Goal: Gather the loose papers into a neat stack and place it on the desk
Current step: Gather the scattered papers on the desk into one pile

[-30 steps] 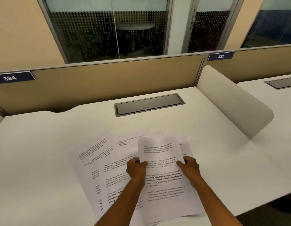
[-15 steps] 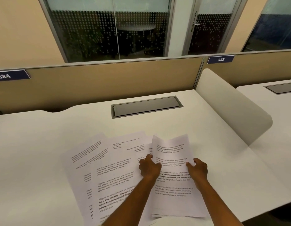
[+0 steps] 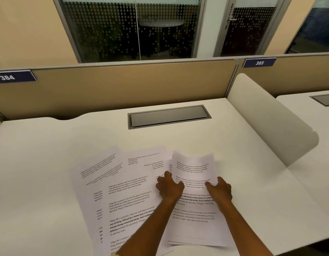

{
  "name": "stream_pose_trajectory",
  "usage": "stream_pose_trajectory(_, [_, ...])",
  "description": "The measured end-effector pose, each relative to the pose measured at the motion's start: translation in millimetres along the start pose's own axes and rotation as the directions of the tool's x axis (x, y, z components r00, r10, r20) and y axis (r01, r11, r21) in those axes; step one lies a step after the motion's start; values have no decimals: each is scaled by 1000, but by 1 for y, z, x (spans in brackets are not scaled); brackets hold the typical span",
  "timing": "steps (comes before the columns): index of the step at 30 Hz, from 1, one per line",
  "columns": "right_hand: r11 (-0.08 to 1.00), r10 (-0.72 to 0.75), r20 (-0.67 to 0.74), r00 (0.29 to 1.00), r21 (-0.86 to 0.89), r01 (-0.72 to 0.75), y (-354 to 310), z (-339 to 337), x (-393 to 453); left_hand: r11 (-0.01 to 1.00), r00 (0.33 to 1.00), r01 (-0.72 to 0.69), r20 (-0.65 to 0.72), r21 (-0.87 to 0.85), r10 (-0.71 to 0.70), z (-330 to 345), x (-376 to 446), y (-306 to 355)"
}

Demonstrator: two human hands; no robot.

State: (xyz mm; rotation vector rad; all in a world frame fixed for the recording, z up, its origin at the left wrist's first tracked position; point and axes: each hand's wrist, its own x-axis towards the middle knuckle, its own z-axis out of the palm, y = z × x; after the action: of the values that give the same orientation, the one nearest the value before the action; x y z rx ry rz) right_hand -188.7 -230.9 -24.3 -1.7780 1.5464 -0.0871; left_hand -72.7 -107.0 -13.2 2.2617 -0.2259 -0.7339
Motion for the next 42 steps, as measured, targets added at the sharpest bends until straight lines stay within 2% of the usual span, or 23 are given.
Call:
stream_pose_trajectory(3, [999,4,24,1000,47,-5,1,1,2,1000,1000,0,11,-14,0,-4,2,-1])
stream_pose_trajectory(12, [950,-13,59,998,313,-7,3,7,-7,969,996,-5,87,-248,28,-7,3,-2])
stream_pose_trajectory(17, [921,-31,46,998,389,11,5,4,-5,967,995,-10,94,-256,35,-4,1,-2])
stream_pose_trajectory(23, [923,-48,77,996,384,15,9,-9,4,972,995,-18,91,-236,40,-6,2,-3])
stream_pose_trajectory(32, [931,-223,165,961,328,160,12,-33,6,967,993,-5,109,-253,34,-12,0,-3])
stream_pose_trajectory(37, [885,-297,194,935,422,194,8,-50,4,952,993,-2,109,-306,37,-17,-3,-2])
stream_pose_trajectory(42, [819,-309,192,931,551,158,1,-59,4,910,993,-12,100,-415,58,-29,-4,-3])
